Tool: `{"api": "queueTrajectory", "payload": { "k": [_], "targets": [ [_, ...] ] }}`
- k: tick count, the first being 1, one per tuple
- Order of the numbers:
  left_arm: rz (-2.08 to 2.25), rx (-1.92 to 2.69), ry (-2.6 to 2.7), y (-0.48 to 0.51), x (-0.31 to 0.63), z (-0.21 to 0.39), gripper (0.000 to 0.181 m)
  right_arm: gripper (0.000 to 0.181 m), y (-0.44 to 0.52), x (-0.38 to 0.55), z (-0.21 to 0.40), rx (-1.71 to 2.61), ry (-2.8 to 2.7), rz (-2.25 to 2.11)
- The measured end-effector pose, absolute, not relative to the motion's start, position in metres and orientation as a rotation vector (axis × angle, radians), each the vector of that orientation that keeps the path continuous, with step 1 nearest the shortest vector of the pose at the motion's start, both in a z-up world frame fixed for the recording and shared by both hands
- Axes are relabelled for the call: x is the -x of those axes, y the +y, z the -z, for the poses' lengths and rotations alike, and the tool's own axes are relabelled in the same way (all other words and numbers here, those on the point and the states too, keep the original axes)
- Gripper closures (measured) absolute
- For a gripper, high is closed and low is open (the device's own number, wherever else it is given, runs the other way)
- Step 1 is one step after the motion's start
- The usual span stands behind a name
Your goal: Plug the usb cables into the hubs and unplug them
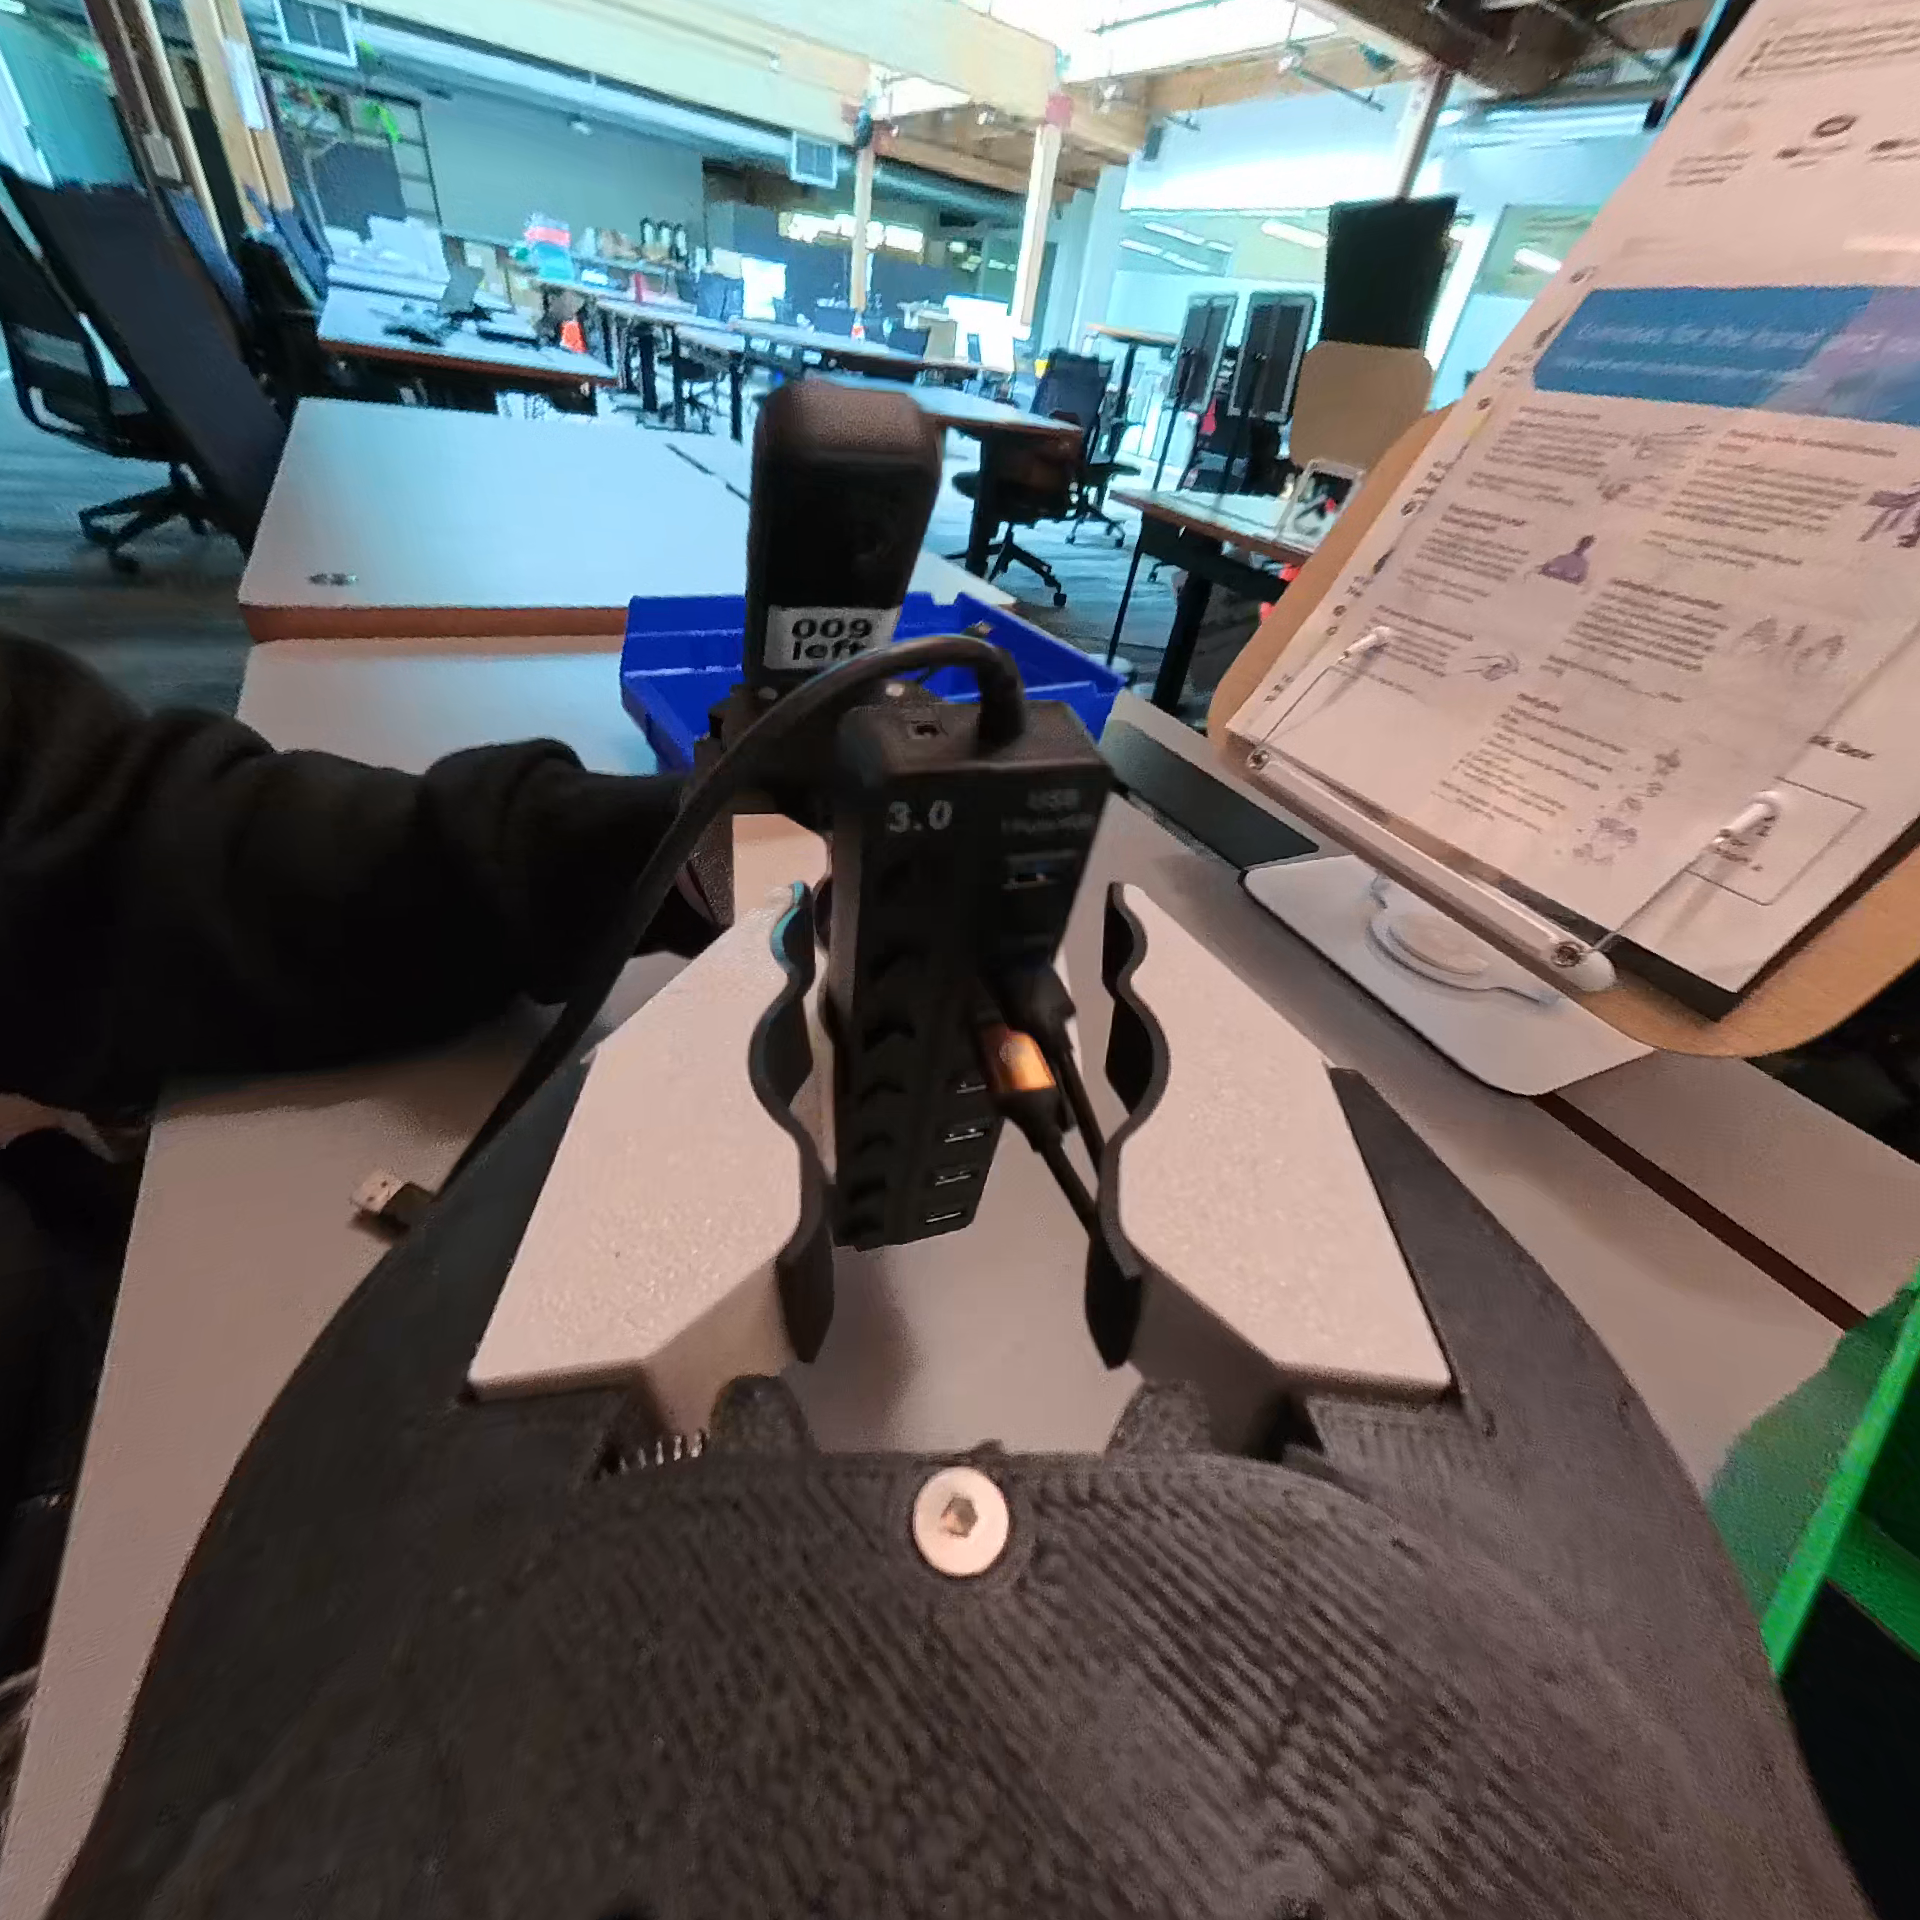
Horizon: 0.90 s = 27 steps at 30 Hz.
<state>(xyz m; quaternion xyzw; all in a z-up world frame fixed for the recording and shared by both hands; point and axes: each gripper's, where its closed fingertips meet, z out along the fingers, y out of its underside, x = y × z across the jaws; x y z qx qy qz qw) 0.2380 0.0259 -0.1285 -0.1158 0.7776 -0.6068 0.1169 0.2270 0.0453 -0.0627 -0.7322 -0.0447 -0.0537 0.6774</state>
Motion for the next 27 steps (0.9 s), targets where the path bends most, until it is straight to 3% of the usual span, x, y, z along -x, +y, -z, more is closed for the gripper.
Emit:
{"api": "queueTrajectory", "payload": {
  "k": [6,11,16,27],
  "targets": [
    [1.905,0.280,2.211,0.028,-0.233,0.121,0.129,0.135,0.041,-0.243,0.066,1.637,-0.007,0.092],
    [1.915,0.234,2.218,0.026,-0.231,0.127,0.130,0.157,0.046,-0.235,0.074,1.668,-0.039,0.026],
    [1.907,0.226,2.226,0.025,-0.231,0.134,0.129,0.165,0.051,-0.238,0.089,1.735,-0.046,0.039],
    [1.850,0.174,2.207,0.022,-0.227,0.125,0.130,0.166,0.045,-0.231,0.083,1.763,-0.080,0.025]
  ]
}}
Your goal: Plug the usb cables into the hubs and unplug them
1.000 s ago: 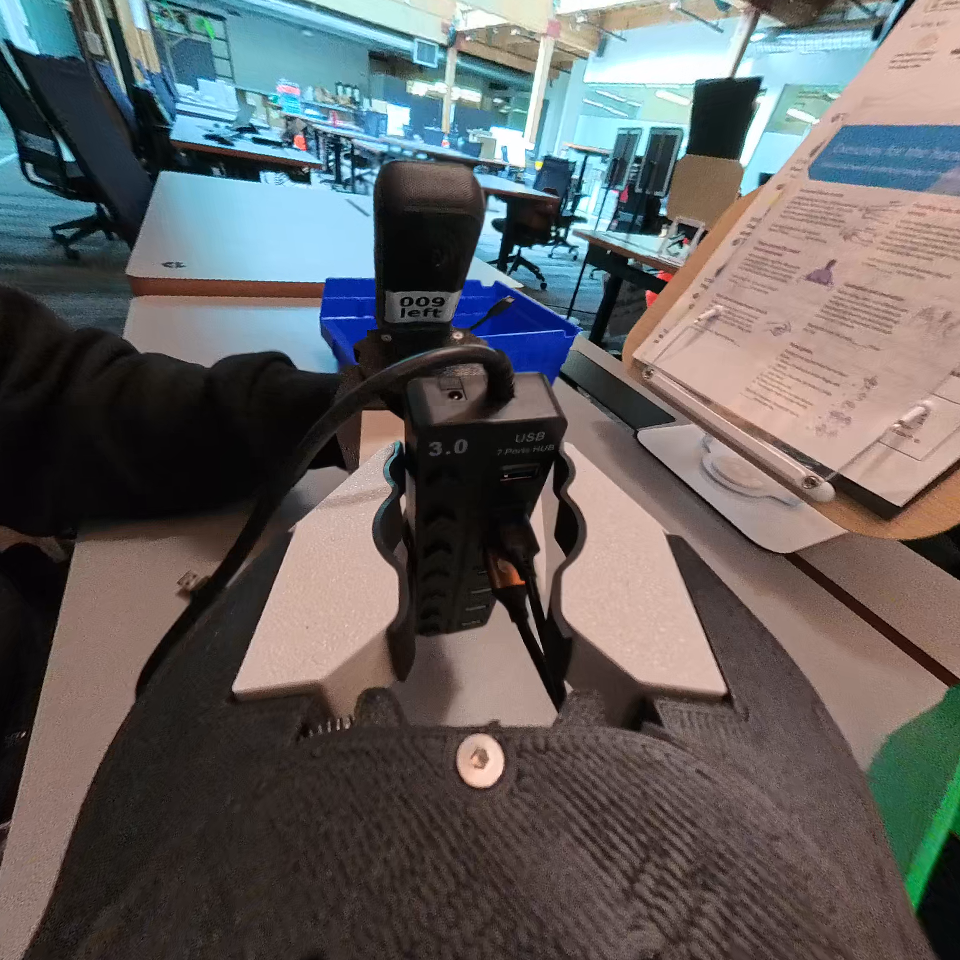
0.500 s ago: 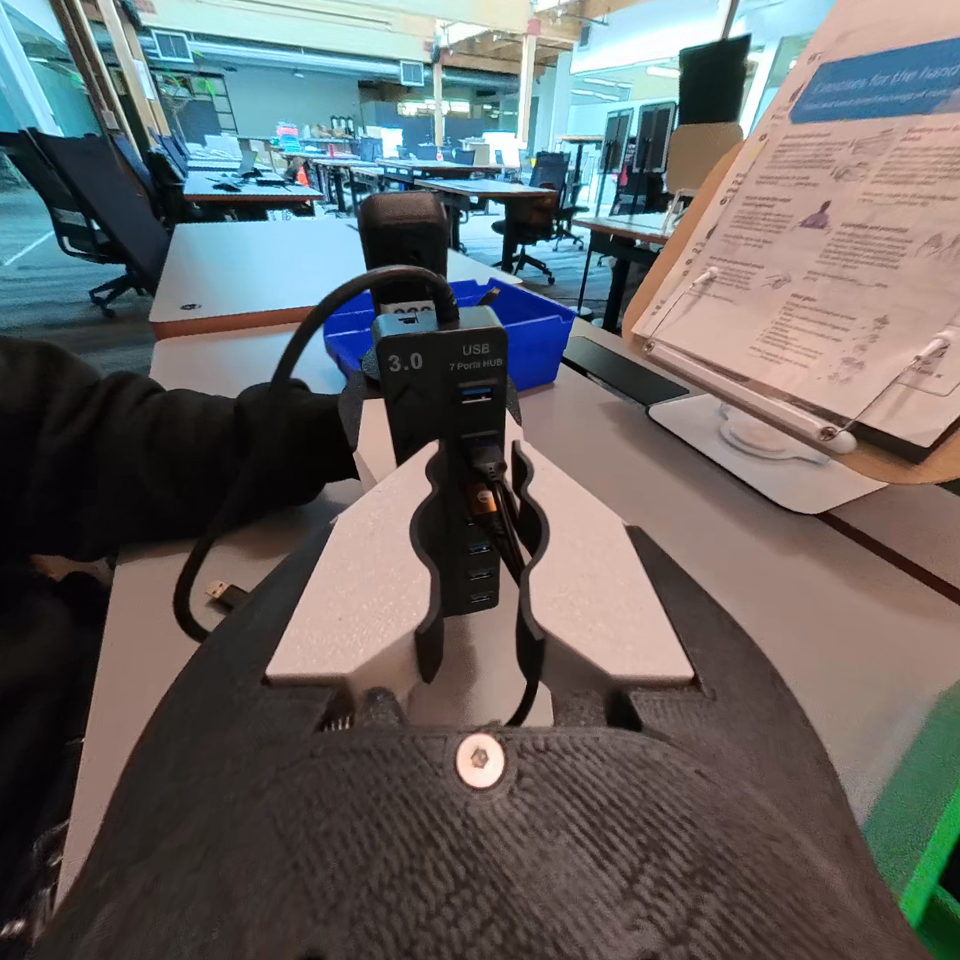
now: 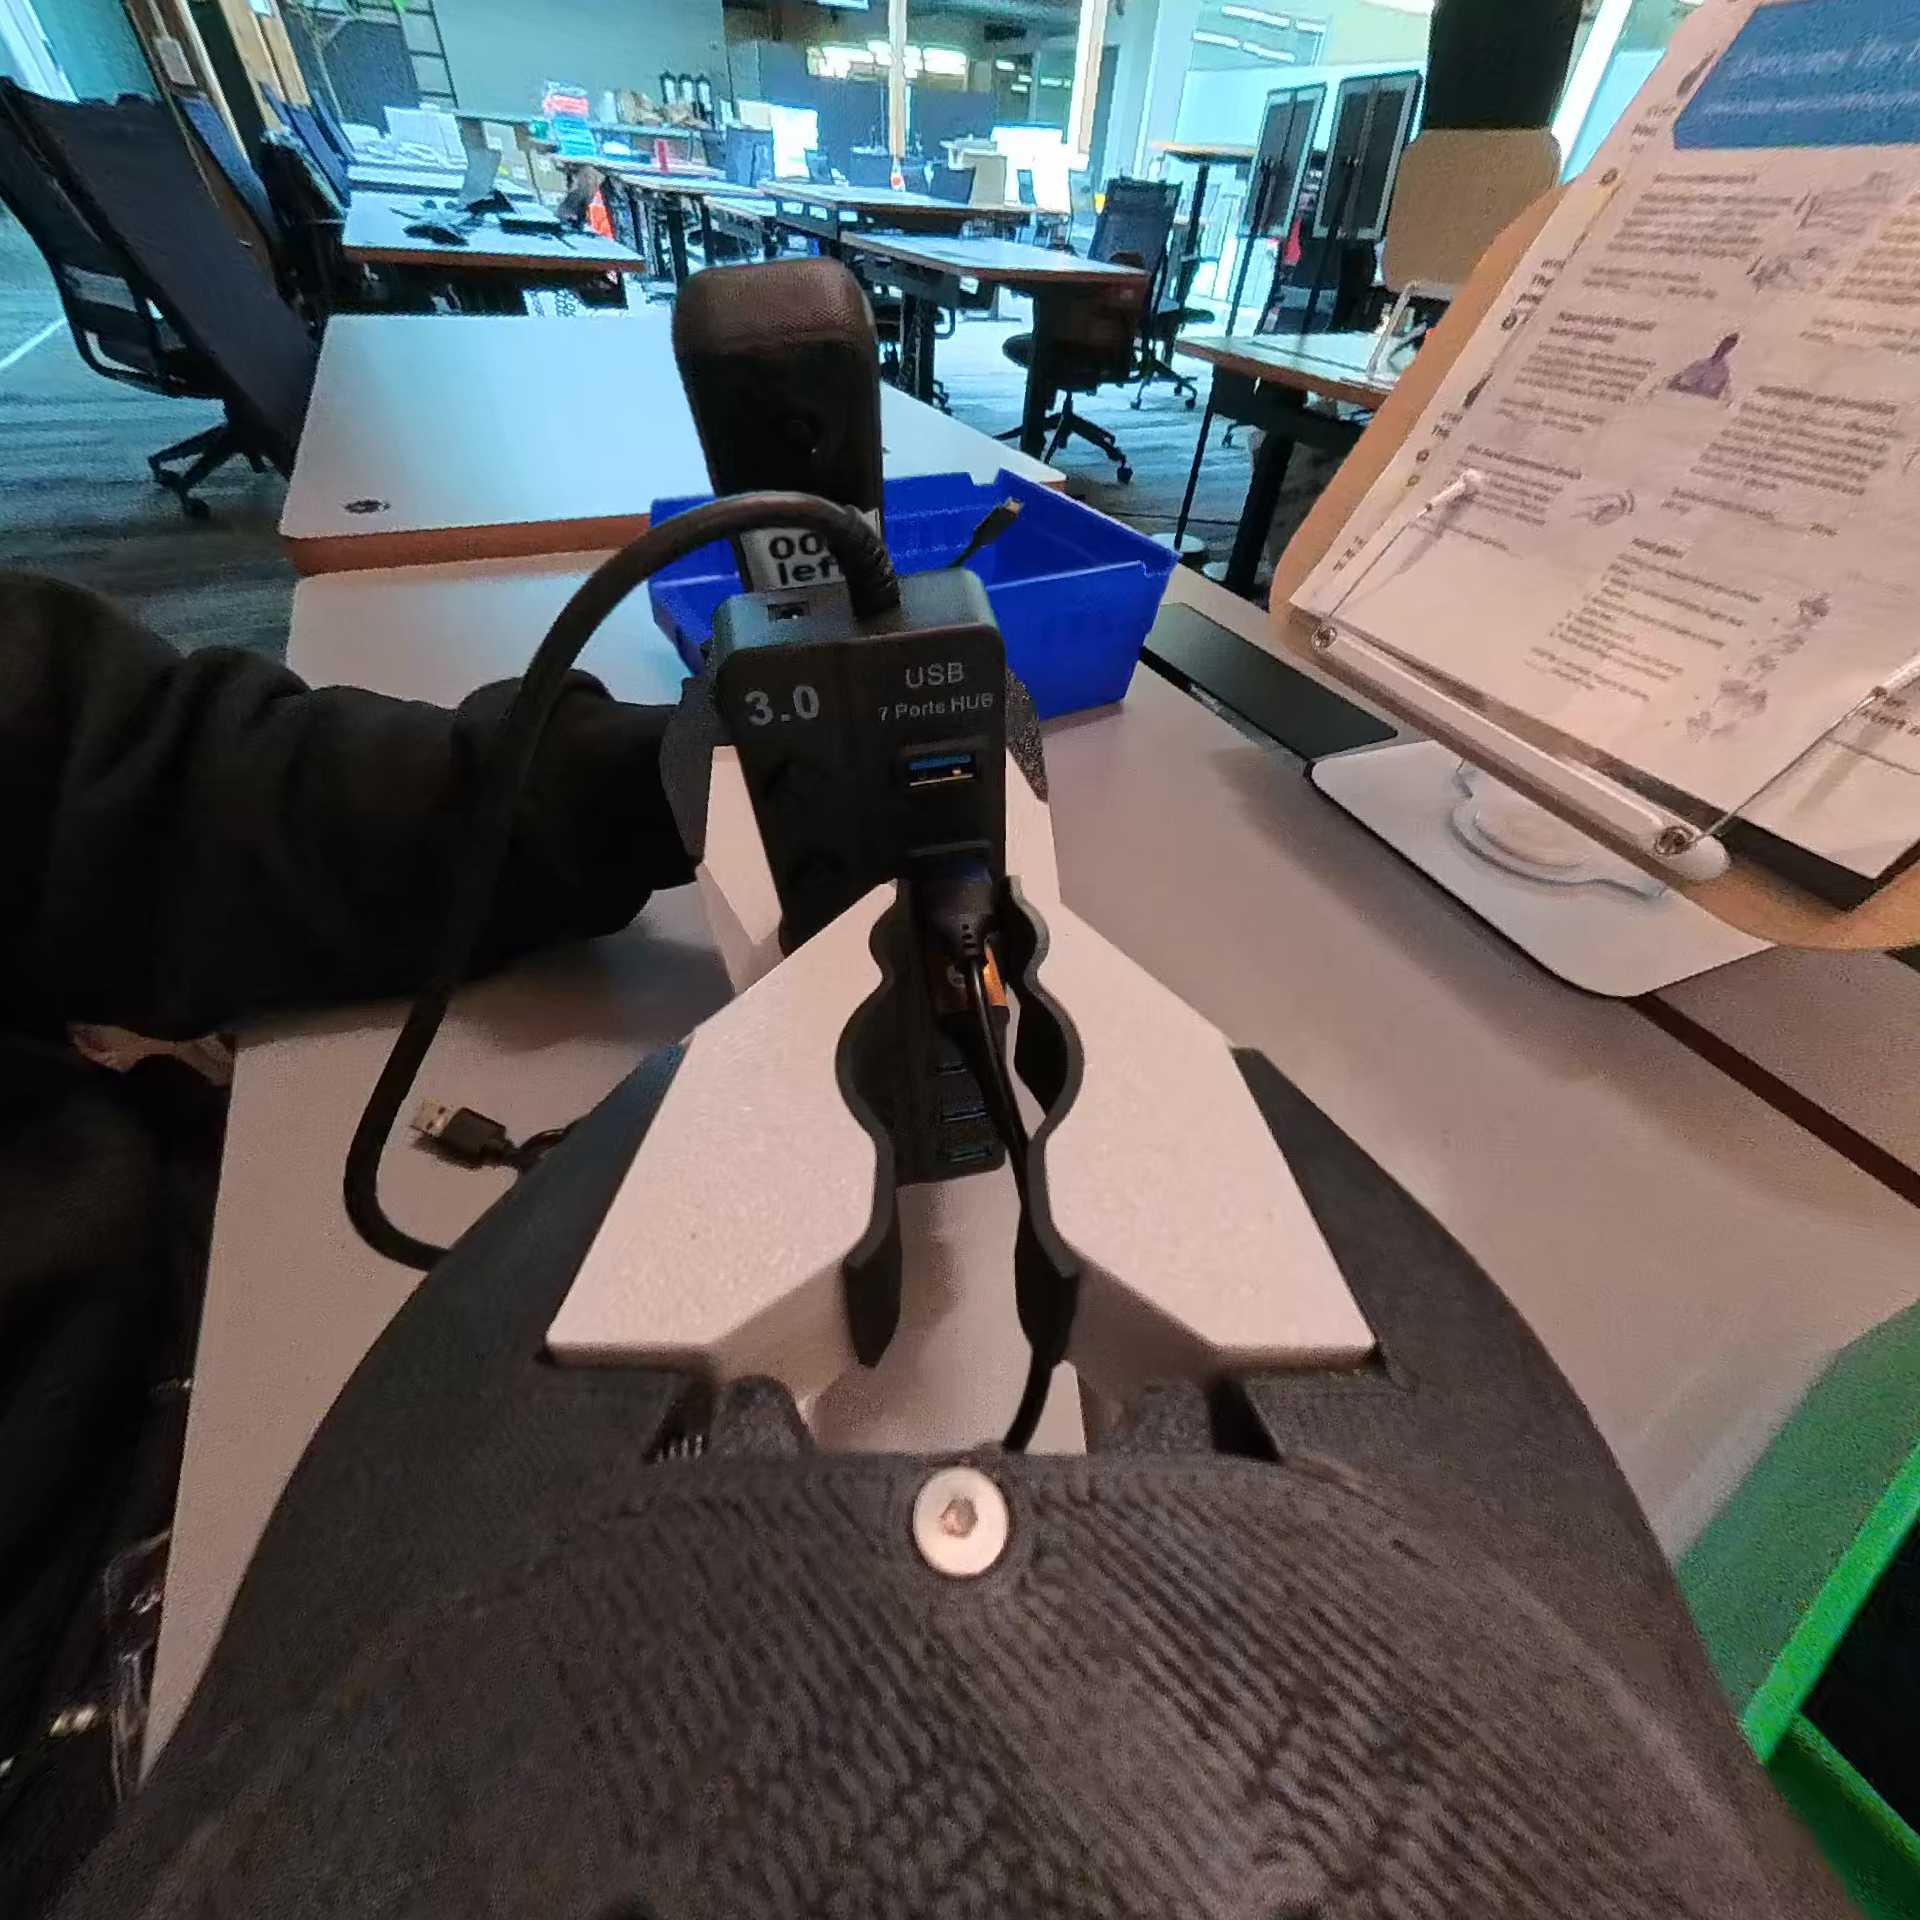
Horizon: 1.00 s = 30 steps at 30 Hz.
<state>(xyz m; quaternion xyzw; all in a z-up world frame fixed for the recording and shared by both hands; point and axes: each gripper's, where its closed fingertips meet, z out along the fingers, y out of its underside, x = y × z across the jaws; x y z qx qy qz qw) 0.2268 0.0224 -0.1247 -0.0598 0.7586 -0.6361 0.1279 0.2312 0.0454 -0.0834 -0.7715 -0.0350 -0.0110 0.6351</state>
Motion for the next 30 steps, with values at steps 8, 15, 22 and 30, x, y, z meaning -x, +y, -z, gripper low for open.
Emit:
{"api": "queueTrajectory", "payload": {
  "k": [8,15,22,30],
  "targets": [
    [1.891,0.169,2.165,0.020,-0.223,0.116,0.119,0.168,0.055,-0.224,0.084,1.752,-0.096,0.009],
    [1.847,0.134,2.205,0.012,-0.217,0.114,0.120,0.167,0.062,-0.216,0.091,1.784,-0.136,0.012],
    [1.821,0.152,2.155,0.013,-0.225,0.113,0.120,0.167,0.061,-0.222,0.094,1.796,-0.114,0.010],
    [1.853,0.105,2.174,0.008,-0.218,0.113,0.120,0.167,0.054,-0.217,0.096,1.843,-0.162,0.012]
  ]
}}
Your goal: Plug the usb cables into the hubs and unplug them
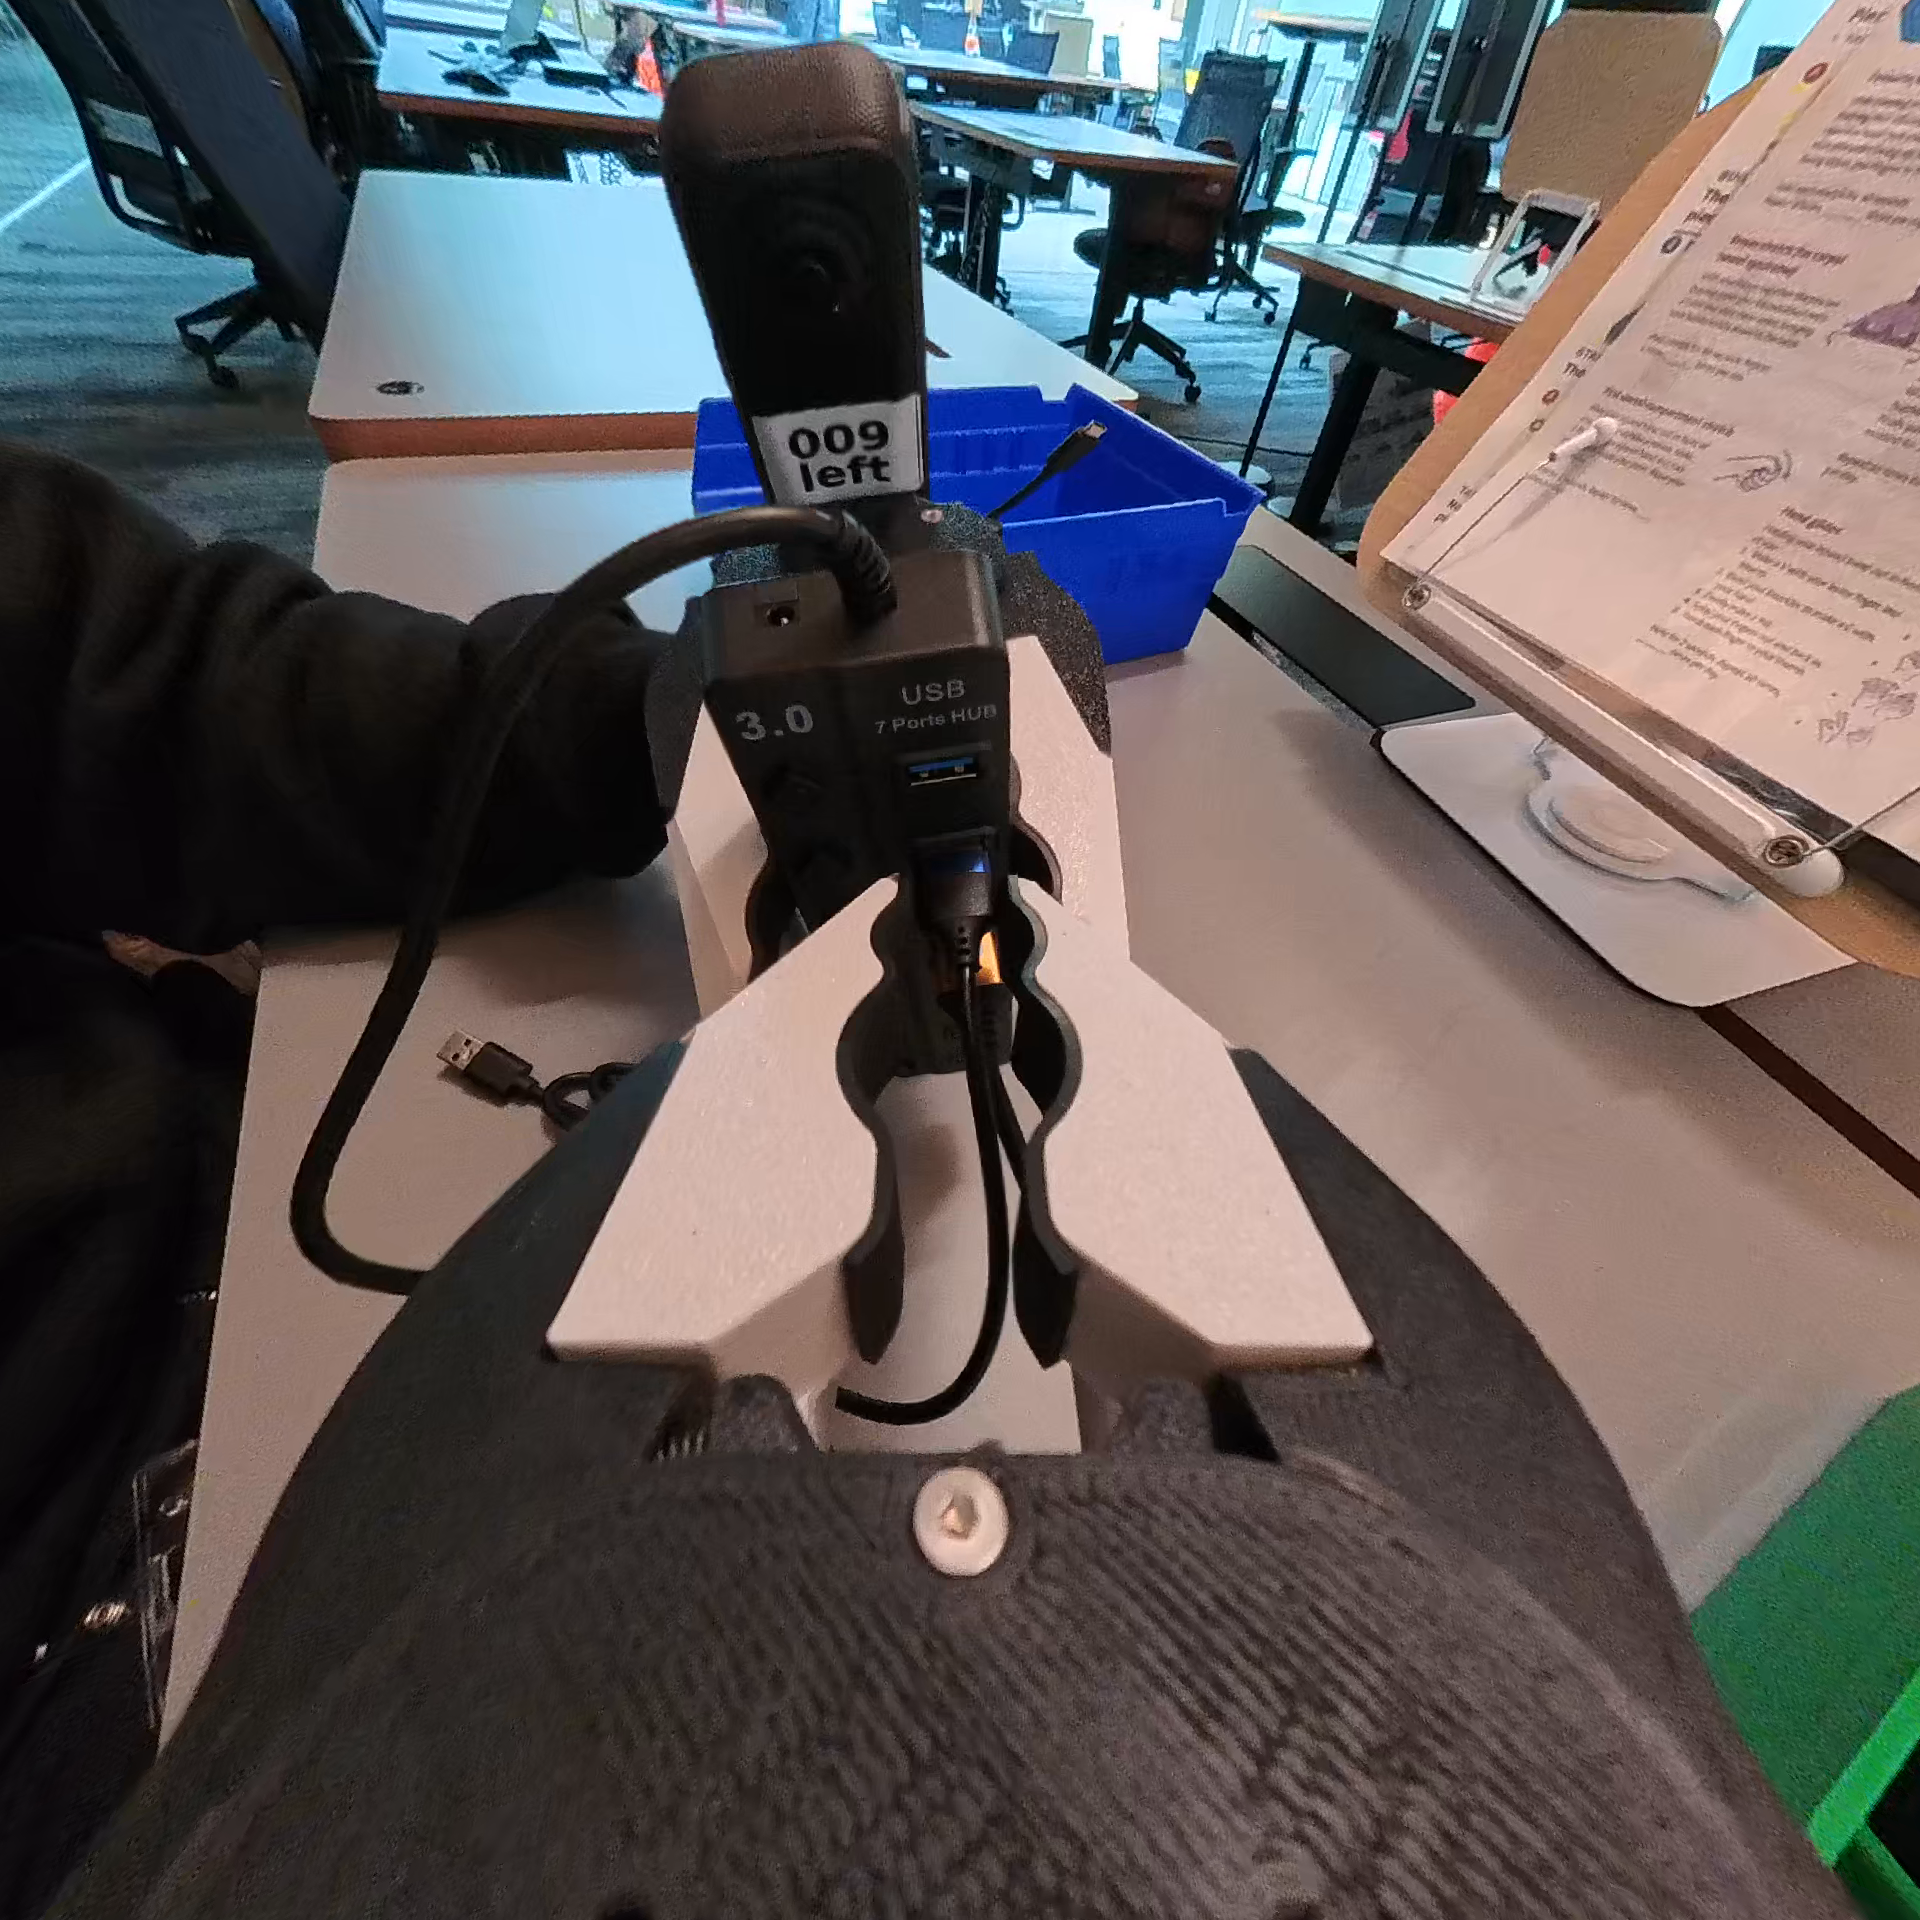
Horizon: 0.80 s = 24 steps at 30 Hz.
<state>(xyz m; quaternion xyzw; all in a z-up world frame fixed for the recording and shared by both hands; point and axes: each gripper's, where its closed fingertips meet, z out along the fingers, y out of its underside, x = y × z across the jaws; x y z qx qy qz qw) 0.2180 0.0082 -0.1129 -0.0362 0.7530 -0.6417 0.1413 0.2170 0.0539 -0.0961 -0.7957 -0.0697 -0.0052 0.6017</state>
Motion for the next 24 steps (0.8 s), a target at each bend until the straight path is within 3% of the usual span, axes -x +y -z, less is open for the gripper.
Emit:
{"api": "queueTrajectory", "payload": {
  "k": [11,14,24],
  "targets": [
    [1.713,0.150,2.264,0.016,-0.215,0.116,0.120,0.168,0.063,-0.212,0.093,1.836,-0.150,0.036],
    [1.735,0.147,2.220,0.012,-0.214,0.105,0.109,0.168,0.066,-0.210,0.094,1.861,-0.152,0.083],
    [1.705,0.127,2.231,0.014,-0.221,0.115,0.114,0.168,0.064,-0.216,0.098,1.868,-0.136,0.083]
  ]
}}
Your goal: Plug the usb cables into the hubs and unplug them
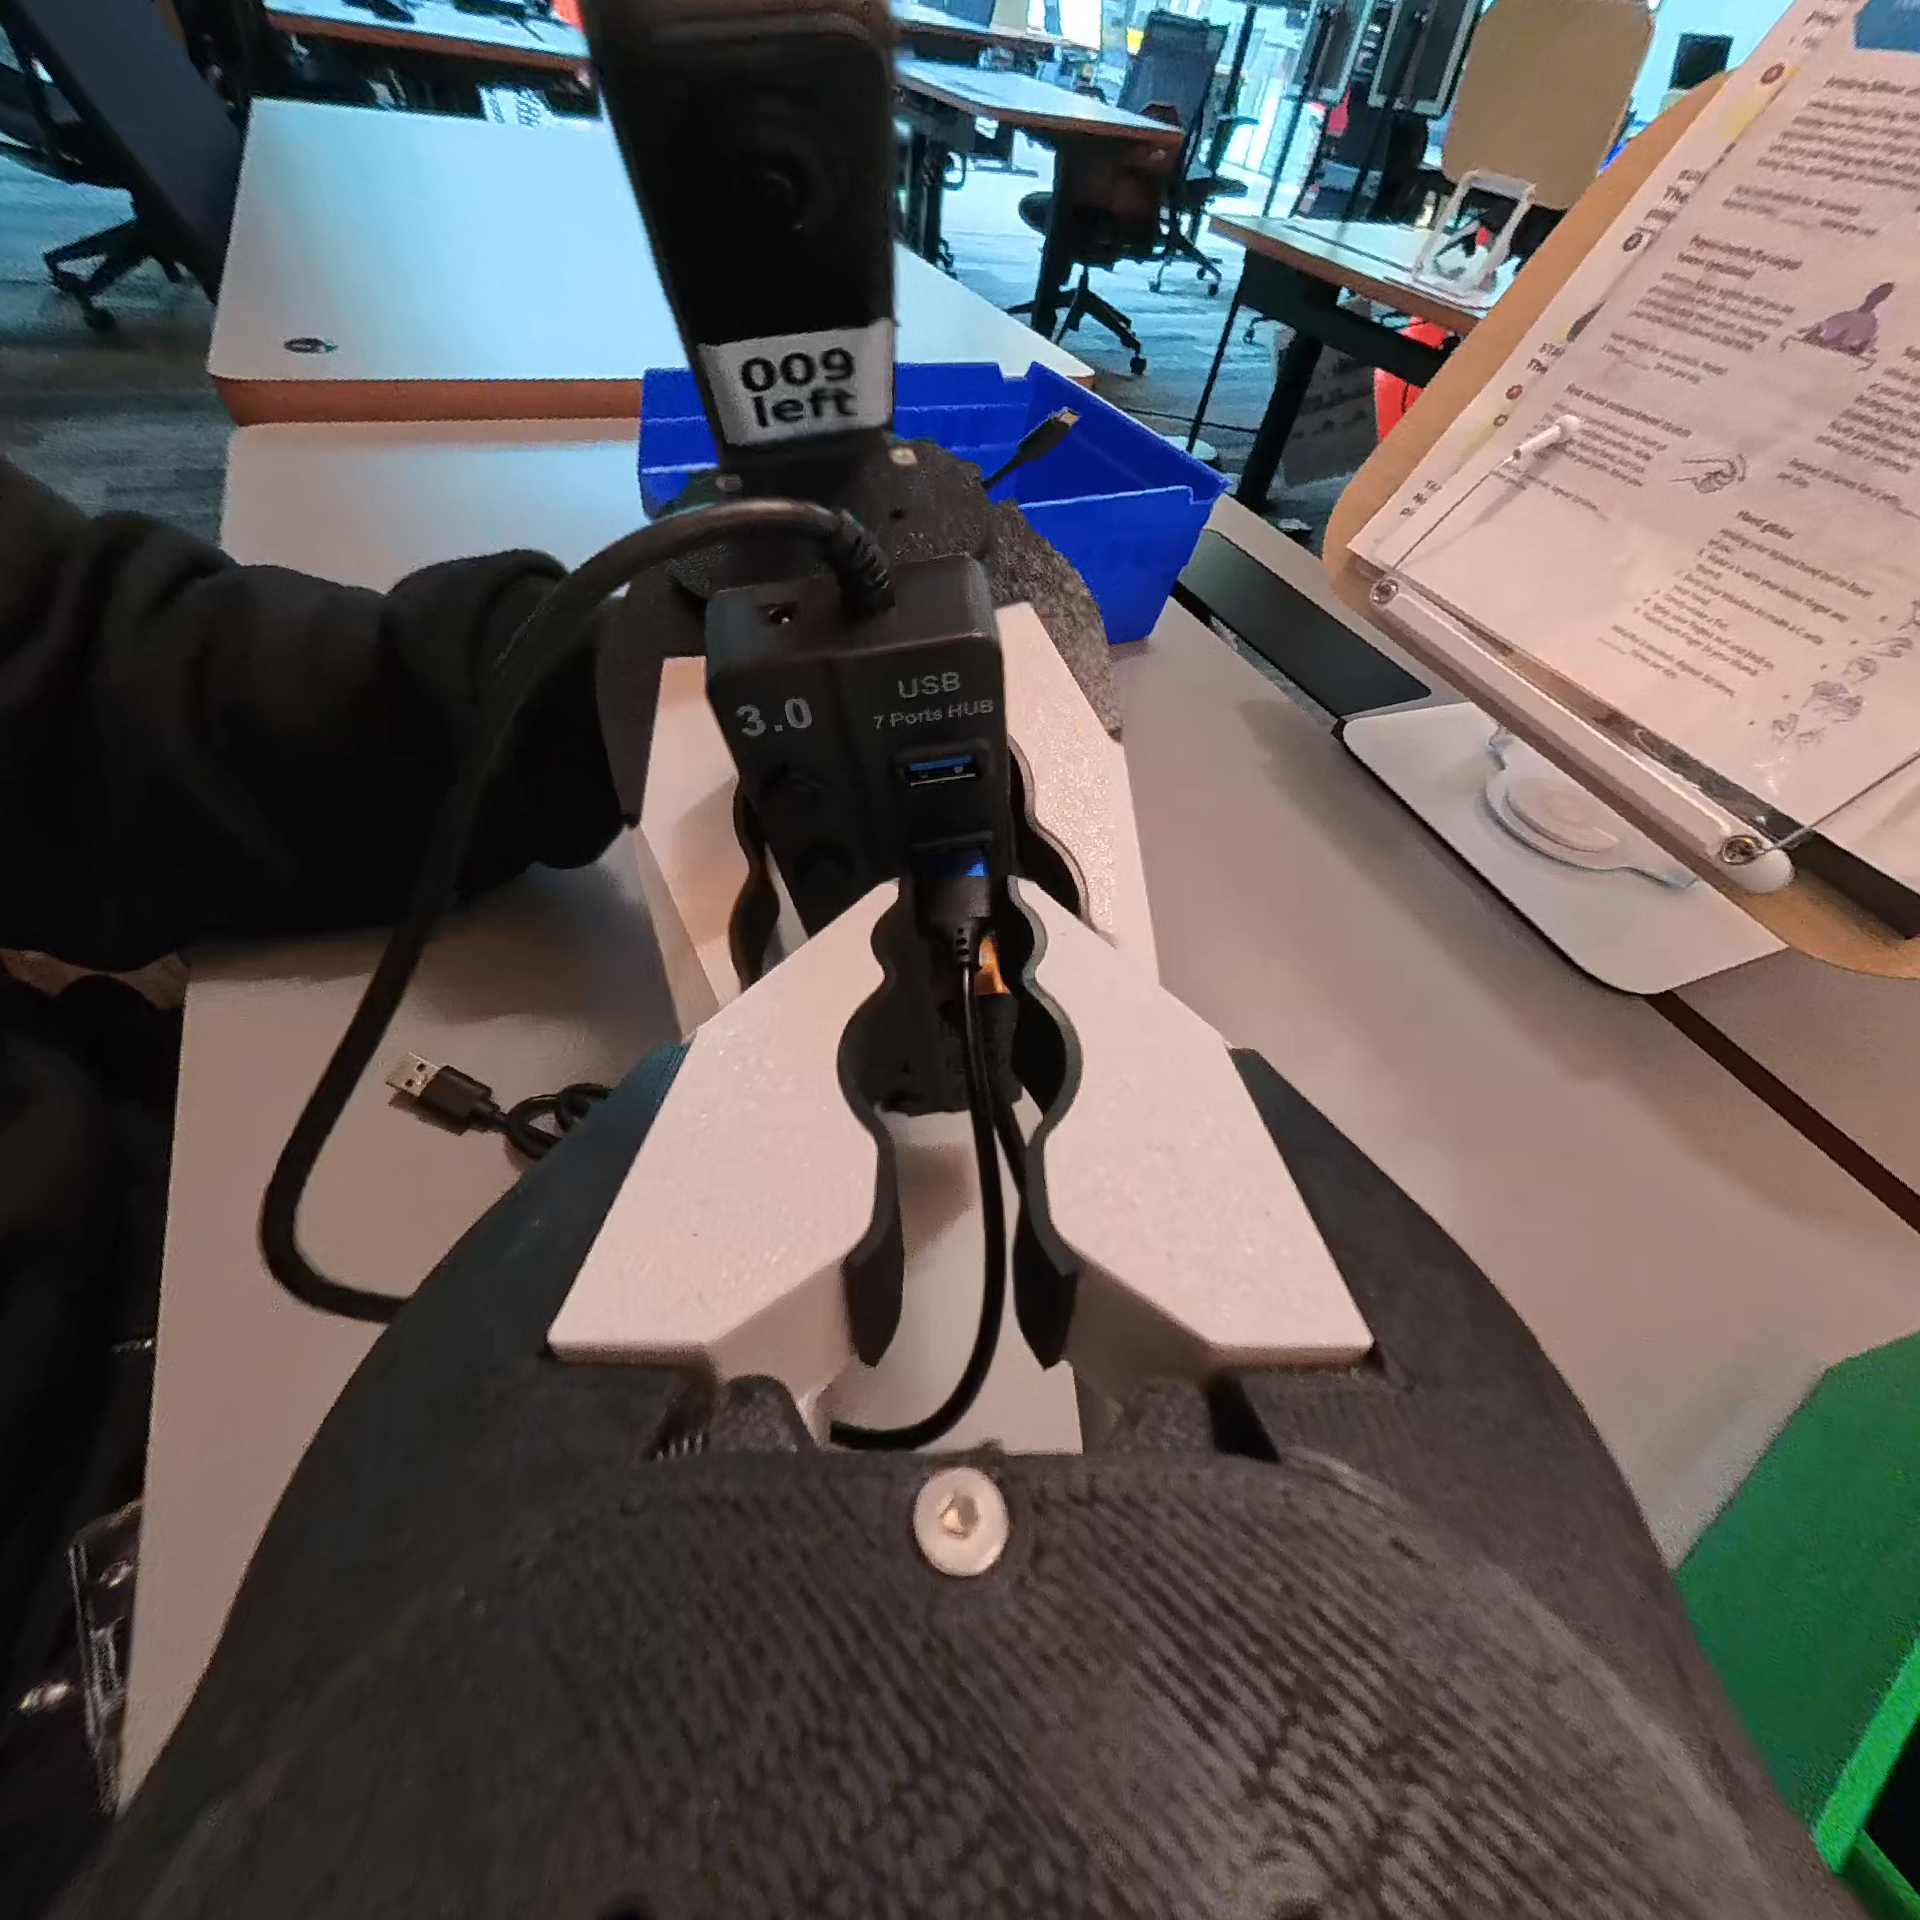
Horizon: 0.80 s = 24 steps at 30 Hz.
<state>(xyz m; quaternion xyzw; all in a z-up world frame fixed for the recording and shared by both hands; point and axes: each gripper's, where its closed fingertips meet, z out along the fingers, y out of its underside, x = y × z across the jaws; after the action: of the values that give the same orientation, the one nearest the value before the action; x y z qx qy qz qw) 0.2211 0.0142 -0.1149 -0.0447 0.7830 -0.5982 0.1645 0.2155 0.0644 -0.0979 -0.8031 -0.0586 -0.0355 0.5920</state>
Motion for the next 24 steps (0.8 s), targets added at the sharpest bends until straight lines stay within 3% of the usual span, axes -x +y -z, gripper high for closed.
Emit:
{"api": "queueTrajectory", "payload": {
  "k": [12,14,18,24],
  "targets": [
    [1.697,0.114,2.196,0.020,-0.223,0.110,0.116,0.168,0.055,-0.216,0.095,1.896,-0.102,0.051],
    [1.810,0.282,2.050,0.068,-0.237,0.086,0.117,0.168,0.013,-0.266,0.094,1.980,0.056,0.341],
    [1.770,0.300,1.864,0.123,-0.230,0.034,0.116,0.167,-0.051,-0.290,0.036,1.667,0.182,0.318],
    [1.721,0.372,1.793,0.151,-0.231,0.017,0.115,0.168,-0.101,-0.357,0.018,1.608,0.370,0.760]
  ]
}}
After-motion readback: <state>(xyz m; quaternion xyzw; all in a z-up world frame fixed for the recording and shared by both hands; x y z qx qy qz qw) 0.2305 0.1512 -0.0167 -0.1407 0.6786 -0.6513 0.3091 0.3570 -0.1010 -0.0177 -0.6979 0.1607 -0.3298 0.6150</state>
